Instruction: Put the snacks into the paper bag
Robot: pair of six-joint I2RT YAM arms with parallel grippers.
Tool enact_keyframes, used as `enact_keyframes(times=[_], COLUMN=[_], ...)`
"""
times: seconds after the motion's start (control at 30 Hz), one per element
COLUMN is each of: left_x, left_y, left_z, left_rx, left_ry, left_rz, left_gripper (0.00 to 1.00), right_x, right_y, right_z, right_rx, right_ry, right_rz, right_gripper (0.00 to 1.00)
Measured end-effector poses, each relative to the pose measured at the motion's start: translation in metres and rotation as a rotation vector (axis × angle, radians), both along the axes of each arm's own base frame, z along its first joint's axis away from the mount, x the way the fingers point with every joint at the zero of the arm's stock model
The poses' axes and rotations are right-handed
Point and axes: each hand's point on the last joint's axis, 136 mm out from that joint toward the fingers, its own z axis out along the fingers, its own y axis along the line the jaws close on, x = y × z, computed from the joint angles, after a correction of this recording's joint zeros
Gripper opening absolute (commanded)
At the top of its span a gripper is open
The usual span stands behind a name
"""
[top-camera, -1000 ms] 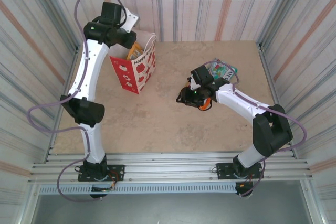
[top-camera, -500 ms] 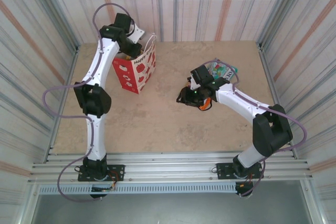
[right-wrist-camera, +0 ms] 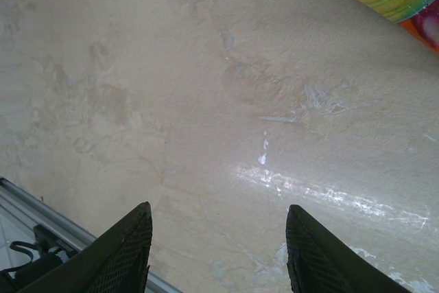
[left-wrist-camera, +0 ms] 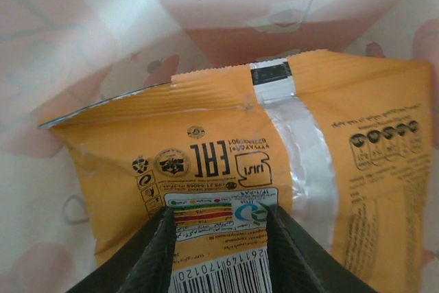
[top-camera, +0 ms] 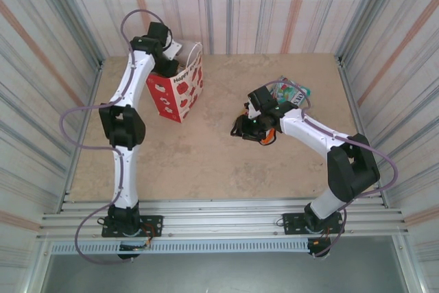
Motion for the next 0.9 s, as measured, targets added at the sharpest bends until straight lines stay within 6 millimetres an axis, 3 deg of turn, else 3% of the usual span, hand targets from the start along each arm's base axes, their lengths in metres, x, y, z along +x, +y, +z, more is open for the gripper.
enact_keyframes(times=[0.17, 0.37, 0.43, 0.53, 0.67, 0.73, 0.8, 0.9], left_x=[0.003, -0.001, -0.005, -0.016, -0.050, -0.074, -0.102, -0.135], left_y=[0.000, -0.009, -0.016, -0.029, -0.046, -0.053, -0.060, -0.068], left_z=[-0.011, 0.012, 0.033, 0.086, 0.176, 0.211, 0.232, 0.235], left_rx=[0.012, 0.012, 0.009, -0.010, -0.050, -0.073, -0.093, -0.107], left_ry=[0.012, -0.033, -0.076, -0.191, -0.381, -0.453, -0.491, -0.483], left_rz=[-0.004, -0.025, -0.038, -0.065, -0.108, -0.133, -0.163, -0.196], left_gripper=[0.45, 0.52, 0.55, 0.57, 0.58, 0.58, 0.58, 0.57], right_x=[0.001, 0.002, 0.002, 0.005, 0.013, 0.018, 0.024, 0.033], right_y=[0.000, -0.001, -0.002, -0.005, -0.018, -0.028, -0.043, -0.070], right_z=[0.000, 0.000, 0.002, 0.008, 0.021, 0.027, 0.030, 0.027], right_rx=[-0.002, -0.007, -0.007, -0.005, 0.006, 0.009, 0.004, -0.013], right_ry=[-0.002, -0.008, -0.014, -0.034, -0.070, -0.084, -0.086, -0.061], right_rz=[-0.002, -0.005, -0.007, -0.016, -0.052, -0.078, -0.117, -0.192], right_gripper=[0.54, 0.56, 0.56, 0.57, 0.56, 0.56, 0.56, 0.56])
